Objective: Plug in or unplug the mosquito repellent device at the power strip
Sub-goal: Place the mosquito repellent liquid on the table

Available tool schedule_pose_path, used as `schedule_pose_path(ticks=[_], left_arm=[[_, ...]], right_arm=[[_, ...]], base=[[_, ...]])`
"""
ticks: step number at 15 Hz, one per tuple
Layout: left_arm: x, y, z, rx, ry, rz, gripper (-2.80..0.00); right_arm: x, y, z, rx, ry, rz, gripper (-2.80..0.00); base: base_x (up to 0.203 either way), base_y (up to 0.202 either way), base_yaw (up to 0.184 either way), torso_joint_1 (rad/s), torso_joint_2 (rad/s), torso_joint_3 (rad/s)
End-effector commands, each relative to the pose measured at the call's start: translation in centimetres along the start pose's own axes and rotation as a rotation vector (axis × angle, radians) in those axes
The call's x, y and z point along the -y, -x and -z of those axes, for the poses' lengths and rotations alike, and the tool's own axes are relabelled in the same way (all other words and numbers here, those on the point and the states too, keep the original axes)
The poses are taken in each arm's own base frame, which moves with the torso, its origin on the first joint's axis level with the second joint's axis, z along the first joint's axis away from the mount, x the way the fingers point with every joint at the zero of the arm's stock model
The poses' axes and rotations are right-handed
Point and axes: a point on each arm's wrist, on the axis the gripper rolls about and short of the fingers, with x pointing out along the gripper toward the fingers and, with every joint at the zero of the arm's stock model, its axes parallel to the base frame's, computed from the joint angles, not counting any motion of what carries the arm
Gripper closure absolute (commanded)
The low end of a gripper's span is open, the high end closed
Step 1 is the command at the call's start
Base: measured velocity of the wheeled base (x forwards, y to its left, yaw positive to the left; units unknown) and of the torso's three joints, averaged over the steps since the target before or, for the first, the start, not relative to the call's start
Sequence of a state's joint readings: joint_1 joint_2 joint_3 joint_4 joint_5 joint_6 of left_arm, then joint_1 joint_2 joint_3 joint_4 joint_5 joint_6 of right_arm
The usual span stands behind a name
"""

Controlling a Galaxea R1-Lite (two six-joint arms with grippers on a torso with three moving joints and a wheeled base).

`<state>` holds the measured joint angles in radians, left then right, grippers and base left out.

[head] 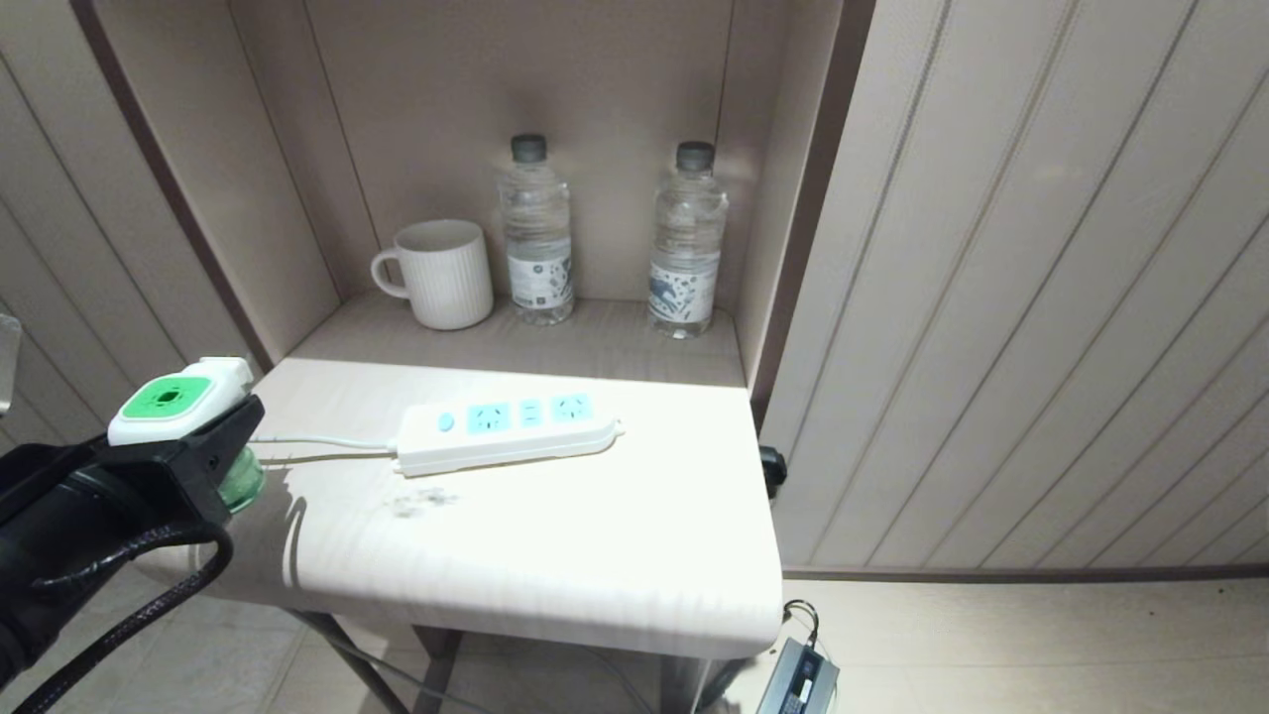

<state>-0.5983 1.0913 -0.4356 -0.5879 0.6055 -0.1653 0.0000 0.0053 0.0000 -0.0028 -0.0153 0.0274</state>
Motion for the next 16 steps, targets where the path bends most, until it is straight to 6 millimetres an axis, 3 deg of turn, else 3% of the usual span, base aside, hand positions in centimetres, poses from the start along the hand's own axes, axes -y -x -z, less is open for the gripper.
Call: schedule_pose_path(ticks=[1, 8, 11, 16], left_arm=[[0.5, -0.6, -0.5, 0.007, 0.006, -0.004, 0.0], [2.6, -3.1, -2.5, 0.031, 0.023, 0.002, 0.0], [4.1, -5.6, -1.2, -0.022, -0.002, -0.004, 0.0], [5.6, -8.6, -0.7, -0.008, 0.017, -0.025, 0.0]], right_arm=[[0.0, 0.0, 0.0, -0.002, 0.0, 0.0, 0.0], [0.0, 0.0, 0.0, -0.002, 0.0, -0.001, 0.0], [0.0, 0.0, 0.0, -0.002, 0.0, 0.0, 0.0], [0.0, 0.0, 0.0, -0.002, 0.0, 0.0, 0.0]], base=[[0.0, 0.0, 0.0, -0.094, 0.28, 0.178], [0.0, 0.0, 0.0, -0.014, 0.05, 0.032], [0.0, 0.0, 0.0, 0.0, 0.0, 0.0], [0.0, 0.0, 0.0, 0.0, 0.0, 0.0]])
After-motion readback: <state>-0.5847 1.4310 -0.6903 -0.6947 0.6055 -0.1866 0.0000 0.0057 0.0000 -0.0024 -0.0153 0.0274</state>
